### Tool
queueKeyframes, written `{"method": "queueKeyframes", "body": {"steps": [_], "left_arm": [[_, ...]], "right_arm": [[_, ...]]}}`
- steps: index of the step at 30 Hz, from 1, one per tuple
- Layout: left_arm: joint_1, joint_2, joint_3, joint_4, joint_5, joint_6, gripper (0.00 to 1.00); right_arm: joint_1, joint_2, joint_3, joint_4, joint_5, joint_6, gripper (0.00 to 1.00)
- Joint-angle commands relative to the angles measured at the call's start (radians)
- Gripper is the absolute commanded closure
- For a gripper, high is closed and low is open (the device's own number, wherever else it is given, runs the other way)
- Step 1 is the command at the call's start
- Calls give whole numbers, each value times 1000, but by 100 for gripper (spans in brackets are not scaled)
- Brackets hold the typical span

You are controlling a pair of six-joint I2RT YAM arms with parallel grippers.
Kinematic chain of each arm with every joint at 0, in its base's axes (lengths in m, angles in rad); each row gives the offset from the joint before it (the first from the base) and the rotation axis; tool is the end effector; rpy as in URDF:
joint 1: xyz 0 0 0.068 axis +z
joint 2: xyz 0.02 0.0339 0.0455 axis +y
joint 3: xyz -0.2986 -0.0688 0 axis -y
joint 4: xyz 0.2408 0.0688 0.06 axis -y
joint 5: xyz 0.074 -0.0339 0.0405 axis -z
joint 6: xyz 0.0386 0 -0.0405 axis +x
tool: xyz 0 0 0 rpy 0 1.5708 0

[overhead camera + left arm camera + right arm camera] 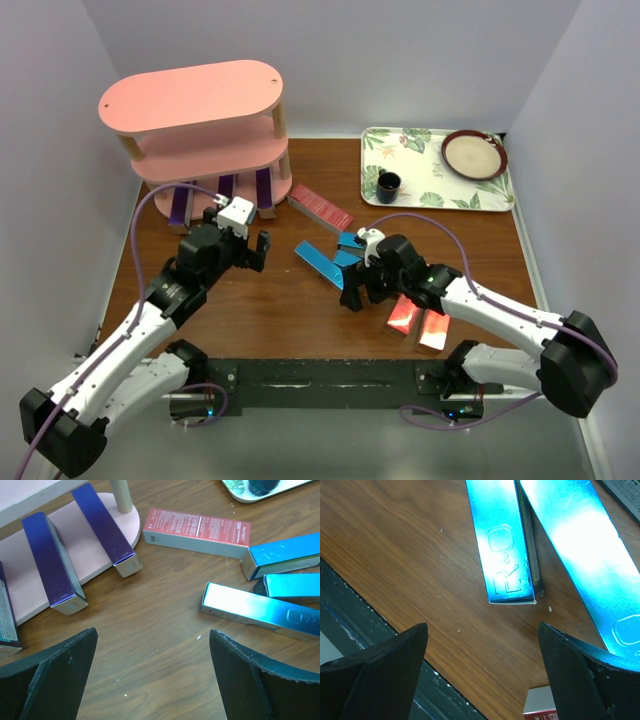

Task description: Place and organize the toothpastes onto the shelf

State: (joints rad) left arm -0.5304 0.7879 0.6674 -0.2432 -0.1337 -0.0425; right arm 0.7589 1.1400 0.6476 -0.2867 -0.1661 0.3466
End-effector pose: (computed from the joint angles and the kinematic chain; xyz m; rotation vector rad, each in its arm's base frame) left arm 0.1411 -0.0768 0.3159 0.3812 1.9016 -0.2529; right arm 0.1521 0.1530 0.2451 -0.5866 2.3874 0.7131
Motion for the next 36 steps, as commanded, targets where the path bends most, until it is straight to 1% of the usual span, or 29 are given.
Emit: {"method": "queueKeyframes", "body": {"steps": [1, 3, 6, 9, 10, 11, 12, 13, 14, 16, 17, 19, 20, 23, 25, 26, 27, 30, 31, 32, 35, 36], "left_arm": [[7, 16, -15, 30, -37, -14, 0], [7, 36, -8, 27, -26, -17, 0], [7, 71, -12, 47, 38, -16, 0], [7, 138, -9, 91, 175, 24, 0], [7, 161, 0, 102, 256, 38, 0], [9, 215, 27, 101, 299, 102, 0], [7, 246, 46, 96, 331, 128, 0], [9, 276, 64, 75, 392, 159, 0], [7, 345, 107, 55, 423, 241, 0], [6, 411, 148, 9, 472, 309, 0], [4, 475, 185, -11, 506, 402, 0], [-3, 531, 222, -74, 564, 476, 0], [-8, 571, 248, -88, 569, 542, 0], [-14, 611, 267, -104, 577, 668, 0], [-14, 623, 270, -52, 537, 681, 0], [-14, 634, 284, -54, 537, 725, 0], [-16, 637, 291, -53, 537, 739, 0], [-14, 639, 296, 14, 571, 811, 0], [-13, 640, 296, 24, 604, 825, 0], [-14, 651, 302, 16, 626, 889, 0], [-10, 691, 328, -44, 690, 1015, 0], [-5, 704, 339, -91, 712, 1052, 0]], "right_arm": [[17, 33, 63, 32, 42, 26, 5], [19, 59, 69, 35, 25, 34, 5], [20, 81, 63, 56, 7, 48, 5], [22, 101, 58, 67, -19, 55, 5], [20, 107, 55, 72, -26, 57, 5], [20, 110, 52, 76, -30, 61, 5], [20, 109, 41, 86, -35, 68, 5], [22, 104, 38, 89, -36, 69, 5], [19, 101, 35, 90, -36, 69, 5], [19, 93, 27, 92, -33, 66, 5], [20, 86, 26, 92, -30, 65, 5], [20, 83, 21, 87, -15, 57, 5], [20, 76, 20, 84, -13, 55, 5], [22, 61, 9, 80, -12, 48, 5], [20, 41, 0, 77, -10, 40, 5], [22, 34, -5, 75, -6, 38, 5], [20, 20, -14, 73, -4, 37, 5], [20, -15, -43, 72, -6, 38, 5], [20, -26, -52, 70, -3, 38, 5], [19, -34, -65, 67, 2, 37, 4], [19, -80, -86, 51, 19, 34, 4], [20, -89, -89, 47, 22, 34, 4]]}}
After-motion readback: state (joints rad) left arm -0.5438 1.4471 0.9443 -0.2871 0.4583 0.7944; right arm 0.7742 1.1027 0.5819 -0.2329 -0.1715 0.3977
